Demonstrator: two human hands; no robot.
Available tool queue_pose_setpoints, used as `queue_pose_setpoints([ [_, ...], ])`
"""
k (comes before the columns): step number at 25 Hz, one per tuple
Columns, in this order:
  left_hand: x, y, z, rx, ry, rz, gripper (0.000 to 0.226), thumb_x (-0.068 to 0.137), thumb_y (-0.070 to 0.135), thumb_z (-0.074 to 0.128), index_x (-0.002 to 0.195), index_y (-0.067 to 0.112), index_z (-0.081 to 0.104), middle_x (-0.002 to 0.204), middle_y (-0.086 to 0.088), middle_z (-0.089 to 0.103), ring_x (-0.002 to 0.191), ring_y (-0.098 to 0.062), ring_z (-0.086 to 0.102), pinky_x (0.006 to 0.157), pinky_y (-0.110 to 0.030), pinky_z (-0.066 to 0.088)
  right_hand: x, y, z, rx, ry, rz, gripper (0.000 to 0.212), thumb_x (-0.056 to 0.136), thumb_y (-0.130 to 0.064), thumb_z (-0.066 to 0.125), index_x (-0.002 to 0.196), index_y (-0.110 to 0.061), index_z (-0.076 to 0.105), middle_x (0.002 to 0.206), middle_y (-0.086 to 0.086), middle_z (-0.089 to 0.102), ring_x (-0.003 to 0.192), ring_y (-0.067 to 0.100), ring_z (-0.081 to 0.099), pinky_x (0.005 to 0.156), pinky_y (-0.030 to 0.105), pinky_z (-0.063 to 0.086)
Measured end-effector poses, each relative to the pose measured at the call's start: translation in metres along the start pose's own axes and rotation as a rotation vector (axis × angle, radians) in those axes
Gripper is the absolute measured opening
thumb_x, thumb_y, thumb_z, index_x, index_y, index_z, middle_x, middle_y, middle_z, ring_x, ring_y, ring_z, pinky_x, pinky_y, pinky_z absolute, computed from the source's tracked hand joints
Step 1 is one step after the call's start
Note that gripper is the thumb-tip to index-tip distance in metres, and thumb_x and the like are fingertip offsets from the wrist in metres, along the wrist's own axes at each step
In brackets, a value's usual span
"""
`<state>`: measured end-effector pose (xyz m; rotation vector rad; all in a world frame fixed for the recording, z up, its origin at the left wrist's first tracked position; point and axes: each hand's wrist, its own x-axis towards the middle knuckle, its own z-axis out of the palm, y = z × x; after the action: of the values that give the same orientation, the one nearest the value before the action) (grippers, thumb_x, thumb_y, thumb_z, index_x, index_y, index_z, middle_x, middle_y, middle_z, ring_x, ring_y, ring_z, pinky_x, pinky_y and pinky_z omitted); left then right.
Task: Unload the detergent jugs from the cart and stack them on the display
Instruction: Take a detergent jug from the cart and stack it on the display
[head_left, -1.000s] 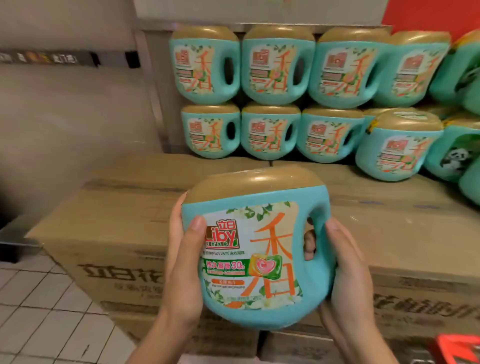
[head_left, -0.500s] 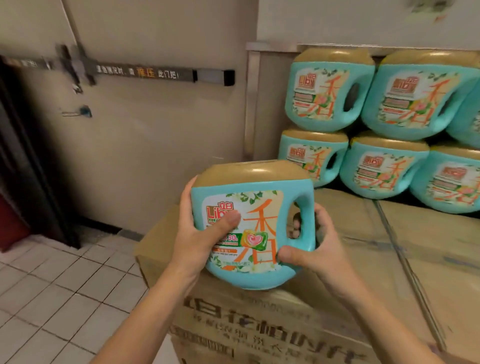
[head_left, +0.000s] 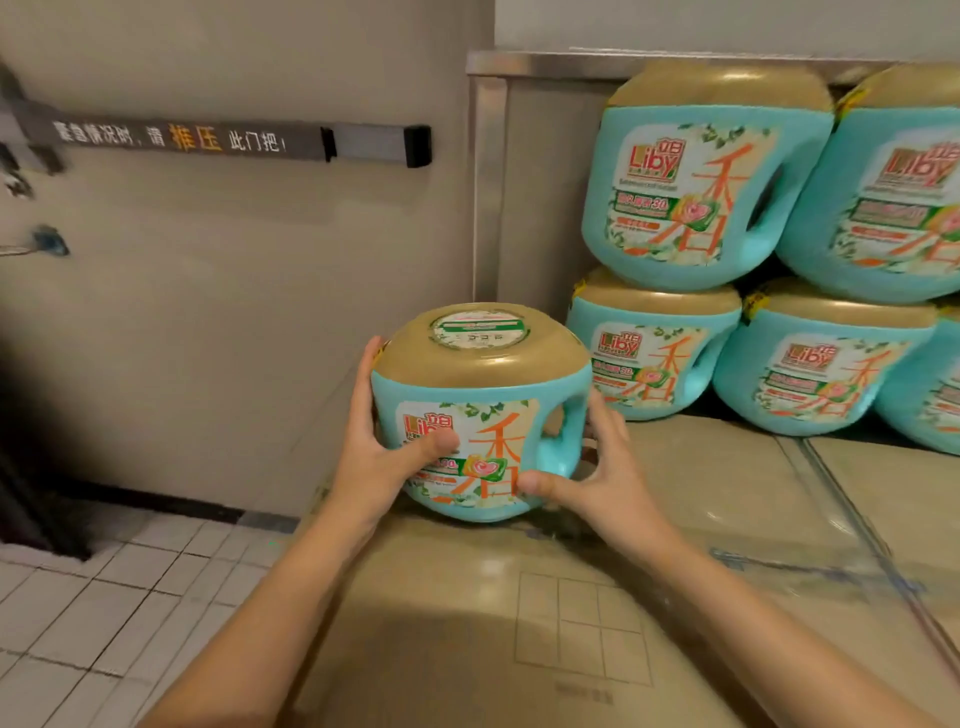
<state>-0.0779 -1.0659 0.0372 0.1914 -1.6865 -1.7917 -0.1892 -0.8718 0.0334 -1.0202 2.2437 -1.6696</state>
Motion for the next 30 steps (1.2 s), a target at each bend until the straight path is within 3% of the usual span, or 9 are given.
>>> queue_pose_setpoints([
  [2,0.019,-0.012,-0.005,0.053,0.043,-0.027,0.1,0.044,0.052,0.09,0.132,0.052,0.043,0.129,0.018,0.06,0.115,0.001,0.059,0.083,-0.021,0.055,0.018,0.006,0.014,-0.032,0.071,-0.008,0.101,0.058,-0.039,0.091,0.14,-0.042,0.032,0.13,-0.009,0.041,0.127,0.01,0.042,0.107,0.04,0.042],
  [5,0.044,-0.032,-0.009,0.034,0.066,-0.061,0.084,0.05,0.046,0.089,0.123,0.052,0.048,0.11,0.029,0.067,0.102,0.01,0.063,0.071,-0.011,0.053,0.042,0.016,0.03,-0.032,0.199,0.003,0.103,0.061,-0.039,0.089,0.146,-0.026,0.032,0.135,-0.003,0.046,0.128,0.017,0.045,0.106,0.043,0.043],
  [11,0.074,-0.063,-0.004,-0.042,0.186,-0.096,0.092,0.053,0.034,0.085,0.136,0.023,0.045,0.122,0.009,0.065,0.113,-0.008,0.063,0.08,-0.017,0.055,0.073,0.031,0.052,-0.055,0.32,0.095,0.087,0.076,-0.035,0.08,0.145,-0.01,0.034,0.145,0.006,0.048,0.133,0.019,0.047,0.109,0.043,0.04],
  [16,0.102,-0.068,0.01,0.288,0.248,-0.104,0.094,0.065,0.052,0.076,0.148,0.031,0.037,0.133,0.006,0.051,0.113,-0.007,0.053,0.087,-0.02,0.045,0.095,0.037,0.056,-0.116,0.387,0.195,0.069,0.083,-0.036,0.073,0.139,-0.007,0.043,0.131,0.007,0.061,0.121,0.019,0.058,0.1,0.023,0.045],
  [18,0.108,-0.073,0.015,0.234,0.201,-0.12,0.093,0.07,0.048,0.075,0.15,0.03,0.033,0.133,0.01,0.055,0.111,0.0,0.055,0.083,-0.014,0.044,0.098,0.041,0.057,-0.113,0.387,0.224,0.065,0.085,-0.031,0.072,0.138,-0.007,0.044,0.13,0.006,0.061,0.119,0.02,0.058,0.1,0.029,0.047],
  [21,0.11,-0.082,0.013,0.097,0.225,-0.119,0.092,0.065,0.045,0.075,0.146,0.025,0.035,0.13,0.013,0.053,0.105,0.016,0.053,0.082,-0.007,0.046,0.098,0.044,0.056,-0.119,0.408,0.238,0.059,0.084,-0.029,0.074,0.132,-0.009,0.045,0.125,0.005,0.062,0.113,0.017,0.058,0.092,0.024,0.046],
  [24,0.112,-0.085,0.01,0.033,0.224,-0.128,0.089,0.068,0.04,0.073,0.145,0.02,0.034,0.134,0.011,0.051,0.108,0.015,0.054,0.085,-0.005,0.045,0.098,0.043,0.057,-0.144,0.413,0.253,0.06,0.081,-0.031,0.076,0.128,-0.01,0.046,0.12,0.003,0.061,0.104,0.011,0.056,0.086,0.02,0.044],
  [27,0.11,-0.087,0.01,0.058,0.233,-0.119,0.089,0.069,0.043,0.074,0.145,0.02,0.036,0.12,0.023,0.053,0.099,0.026,0.054,0.078,0.001,0.044,0.097,0.042,0.057,-0.144,0.419,0.256,0.057,0.081,-0.031,0.076,0.126,-0.01,0.048,0.112,-0.001,0.061,0.1,0.01,0.057,0.085,0.02,0.045],
  [30,0.102,-0.086,0.009,0.163,0.243,-0.128,0.087,0.072,0.044,0.078,0.146,0.024,0.037,0.122,0.02,0.053,0.093,0.03,0.052,0.076,0.001,0.045,0.091,0.038,0.056,-0.132,0.463,0.251,0.044,0.085,-0.023,0.073,0.122,-0.009,0.052,0.097,-0.006,0.06,0.083,0.006,0.058,0.078,0.013,0.049],
])
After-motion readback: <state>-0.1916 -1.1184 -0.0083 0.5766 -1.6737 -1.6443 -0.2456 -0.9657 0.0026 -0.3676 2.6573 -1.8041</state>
